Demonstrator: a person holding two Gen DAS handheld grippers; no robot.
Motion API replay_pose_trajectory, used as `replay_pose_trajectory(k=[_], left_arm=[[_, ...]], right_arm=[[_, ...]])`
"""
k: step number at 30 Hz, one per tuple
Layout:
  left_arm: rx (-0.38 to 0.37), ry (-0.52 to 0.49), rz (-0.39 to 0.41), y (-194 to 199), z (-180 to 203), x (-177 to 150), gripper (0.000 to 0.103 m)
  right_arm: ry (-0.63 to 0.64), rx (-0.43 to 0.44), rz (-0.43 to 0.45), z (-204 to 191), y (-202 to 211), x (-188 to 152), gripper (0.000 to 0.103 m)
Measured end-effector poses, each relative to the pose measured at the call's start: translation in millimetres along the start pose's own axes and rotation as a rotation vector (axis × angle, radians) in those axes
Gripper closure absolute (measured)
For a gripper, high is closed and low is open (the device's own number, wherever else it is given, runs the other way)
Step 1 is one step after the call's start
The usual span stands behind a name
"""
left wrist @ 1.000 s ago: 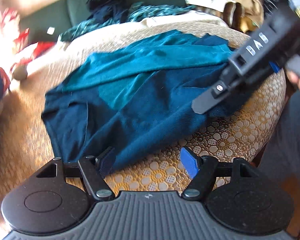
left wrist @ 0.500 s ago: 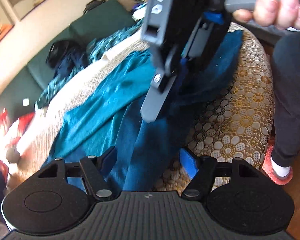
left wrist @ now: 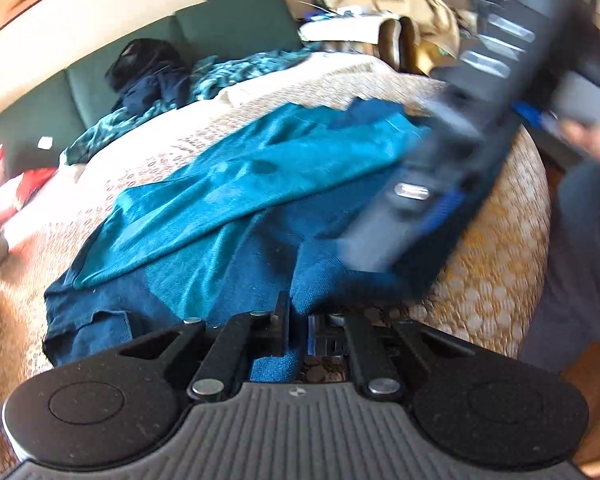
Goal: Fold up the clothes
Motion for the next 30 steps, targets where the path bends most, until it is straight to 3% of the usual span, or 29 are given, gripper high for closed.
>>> replay_pose_trajectory(k=[8,14,17,23,30], left_arm=[[-0.001,0.094,-0.011,6,-17,21,0.096],[-0.009,0.110,-0.037,5,-19,30,0.096],[-0.021,0.158,-0.047,8,-22,33,0.096],[-0.031,0.223,-0.045,11,-31,44,0.096],[-0.054,0.351,-0.037,10,-47,57,0.096]], right_arm=[[0.348,-0.275,0.066,12,62,-26,0.000],[0.605,-0.474,0.105,31,75,-38,0.000],[0.713,-0.526,0.131,35,66,-43,0.000],[0.861,-0.549,0.124,43,49,-51,0.000],[0.889,-0.582,0.141,54,41,-47,0.000]])
Point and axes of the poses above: each gripper's, at about its wrist camera, not at the fingertips, and y roughly against the way its jaws point, z to its right, x to its top, the point moved 1 cm from there along -y, roughly the way its jaws point, and after that the axes turned 3 degrees about z, right-handed, at the moved point
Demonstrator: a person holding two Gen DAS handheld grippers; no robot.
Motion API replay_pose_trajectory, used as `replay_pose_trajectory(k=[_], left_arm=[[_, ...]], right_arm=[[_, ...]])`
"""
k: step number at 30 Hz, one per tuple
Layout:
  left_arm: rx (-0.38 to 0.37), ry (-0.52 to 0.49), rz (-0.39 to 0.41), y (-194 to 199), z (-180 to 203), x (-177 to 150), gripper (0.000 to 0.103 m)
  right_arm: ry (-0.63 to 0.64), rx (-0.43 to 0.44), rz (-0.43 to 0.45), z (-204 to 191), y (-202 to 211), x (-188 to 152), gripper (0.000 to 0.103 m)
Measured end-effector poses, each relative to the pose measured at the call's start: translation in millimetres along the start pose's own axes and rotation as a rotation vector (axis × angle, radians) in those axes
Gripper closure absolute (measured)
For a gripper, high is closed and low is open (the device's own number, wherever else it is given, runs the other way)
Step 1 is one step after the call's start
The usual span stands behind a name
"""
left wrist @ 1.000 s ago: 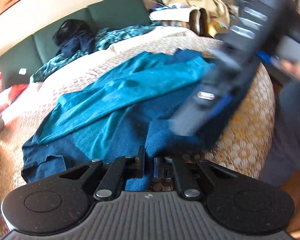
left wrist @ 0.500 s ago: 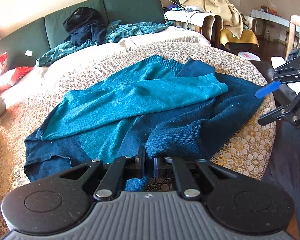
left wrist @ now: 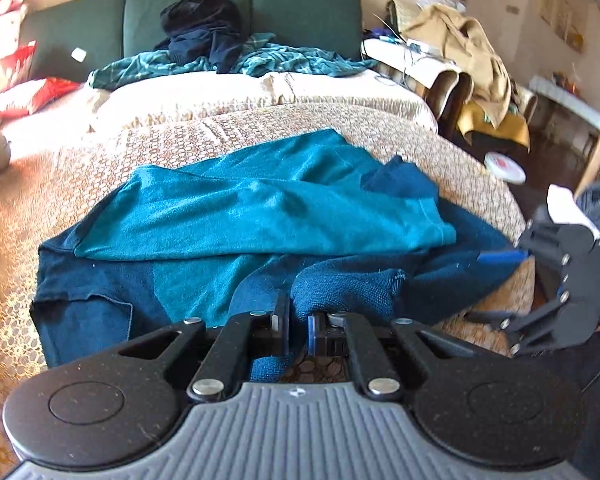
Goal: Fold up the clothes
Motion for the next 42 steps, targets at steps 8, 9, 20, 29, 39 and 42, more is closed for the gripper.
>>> replay_pose_trajectory(k=[8,9,20,29,39,42], left_arm=[[0.003,0.020,-0.001,0,-1,7,0.096],[0.005,0.022,-0.002,0,-1,7,0.096],[0.015,0.047,-0.023,-4,-1,3,0.096],[0.019,0.052,-0.038,-6,0,-2,0.096],[0.021,0.035,-0.044,-2,4,-15,0.096],[0.011,0.045,-0.045,2,2,-20,0.096]], right_arm=[[-0.071,-0.032,-0.003,23,-8,-8,0.000],[-0.072,-0.040,-0.004,26,-8,-10,0.000],[-0.123,-0.069,-0.047,65,-5,-33,0.000],[-0.161,-0.054,-0.079,76,-6,-44,0.000],[-0.306,-0.049,-0.035,95,14,-35,0.000],[-0.320,-0.018,-0.015,103,23,-25,0.000]])
Point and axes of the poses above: each gripper's, at about its wrist camera, not at the fingertips, and y roughly against the way its jaws point, z to its right, x to its top, the point moved 1 cm from there along -y, roughly the way its jaws point, and after that the axes turned 3 degrees about z, right-handed, at the moved point
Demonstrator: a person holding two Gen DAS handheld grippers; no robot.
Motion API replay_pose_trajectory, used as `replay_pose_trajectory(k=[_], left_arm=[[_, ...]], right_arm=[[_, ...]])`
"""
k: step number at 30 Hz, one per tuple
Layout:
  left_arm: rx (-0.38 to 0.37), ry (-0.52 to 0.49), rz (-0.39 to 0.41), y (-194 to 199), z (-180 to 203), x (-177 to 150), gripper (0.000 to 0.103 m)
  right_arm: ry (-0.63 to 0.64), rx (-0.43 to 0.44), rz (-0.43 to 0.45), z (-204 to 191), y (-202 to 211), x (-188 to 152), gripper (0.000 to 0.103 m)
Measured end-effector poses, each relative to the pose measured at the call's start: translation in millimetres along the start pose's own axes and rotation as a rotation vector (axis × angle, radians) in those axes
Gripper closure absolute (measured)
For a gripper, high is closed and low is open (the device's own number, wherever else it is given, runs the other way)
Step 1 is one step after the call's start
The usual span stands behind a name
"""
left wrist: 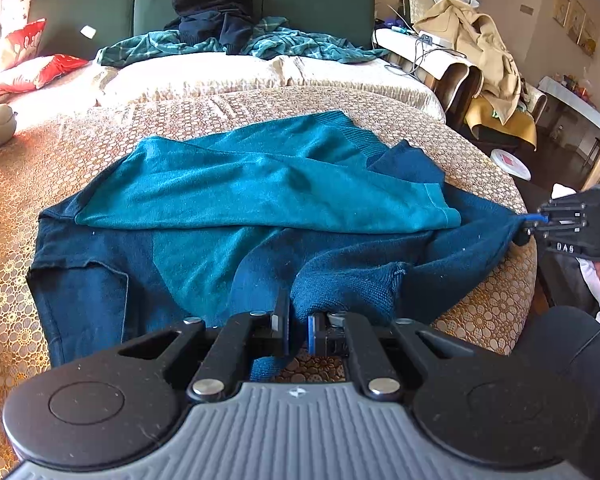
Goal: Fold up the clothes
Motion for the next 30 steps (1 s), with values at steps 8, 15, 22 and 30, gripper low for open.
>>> replay_pose_trajectory(k=[8,15,22,30], left_arm=[[-0.015,-0.001,0.005,4,-6,-5,0.096],[-0.025,0.005,0.029,3,-18,6,0.096],[-0.027,0.060,0.045,-11,-47,30,0.096],[0.000,0.107,0.039,-41,-92,69,0.096]], right_arm=[[0.183,0.057,-0.048,3,9,47,0.000],[0.237,0.057,-0.054,5,-1,79,0.000],[0.252,0.055,-0.025,7,-34,123,0.000],[0.256,0.055,-0.007,10,-95,178,0.000]])
Point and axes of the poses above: each gripper's, at about its wrist camera, not at the fingertips, and y roughly against the way its jaws point, z to its right, x to its top, the point moved 1 cm from there along -y, roughly the way its jaws point, and after that the axes turned 3 degrees about z, right-handed, at the moved point
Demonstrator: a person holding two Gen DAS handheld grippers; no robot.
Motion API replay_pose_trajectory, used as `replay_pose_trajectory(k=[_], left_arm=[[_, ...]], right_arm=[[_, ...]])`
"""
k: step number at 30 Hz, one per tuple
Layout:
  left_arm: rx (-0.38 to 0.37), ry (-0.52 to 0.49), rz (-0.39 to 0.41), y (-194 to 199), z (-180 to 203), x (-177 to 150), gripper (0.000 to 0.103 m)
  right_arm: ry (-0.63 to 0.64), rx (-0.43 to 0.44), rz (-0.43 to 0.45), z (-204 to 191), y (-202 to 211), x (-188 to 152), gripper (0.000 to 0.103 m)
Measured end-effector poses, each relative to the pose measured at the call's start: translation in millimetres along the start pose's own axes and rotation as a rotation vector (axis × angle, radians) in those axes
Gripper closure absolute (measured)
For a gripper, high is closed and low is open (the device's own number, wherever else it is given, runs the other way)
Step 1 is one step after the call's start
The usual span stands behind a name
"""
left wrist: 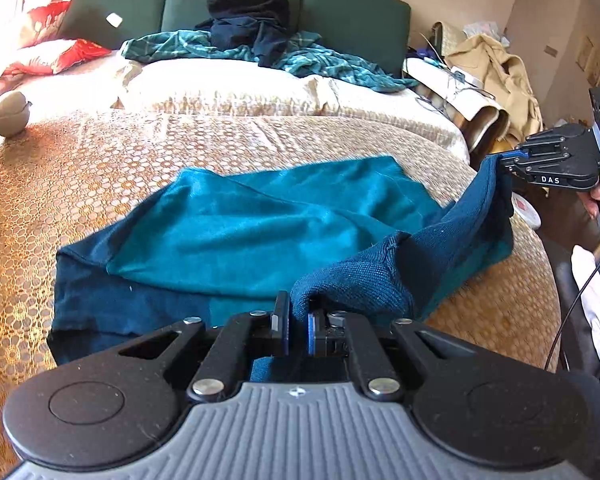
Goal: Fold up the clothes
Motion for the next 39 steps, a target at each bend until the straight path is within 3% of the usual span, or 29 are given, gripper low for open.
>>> replay_pose_trajectory(k=[14,24,39], left_arm=[[0.056,0.060,-0.044,-71,-62,61,0.096],[0.071,0.012,-0.122,-115,-80,78,0.096],[0.072,0.025,-0.187,-147,-94,72,0.096]], right_arm=[[-0.087,-0.019,-0.040,31,-113,54,0.000],[-0.123,-0.023,-0.132,41,-173,50,0.000],[-0.144,-0.007,-0.226,39,-219,41,0.000]])
Point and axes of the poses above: each gripper's, at about its wrist camera, not at the fingertips, and y roughly against the way its jaws point, z to its right, x to its top, the point moved 1 cm from there along -y, roughly the way its jaws point, and after that the axes turned 3 degrees about z, right-handed, at the moved point
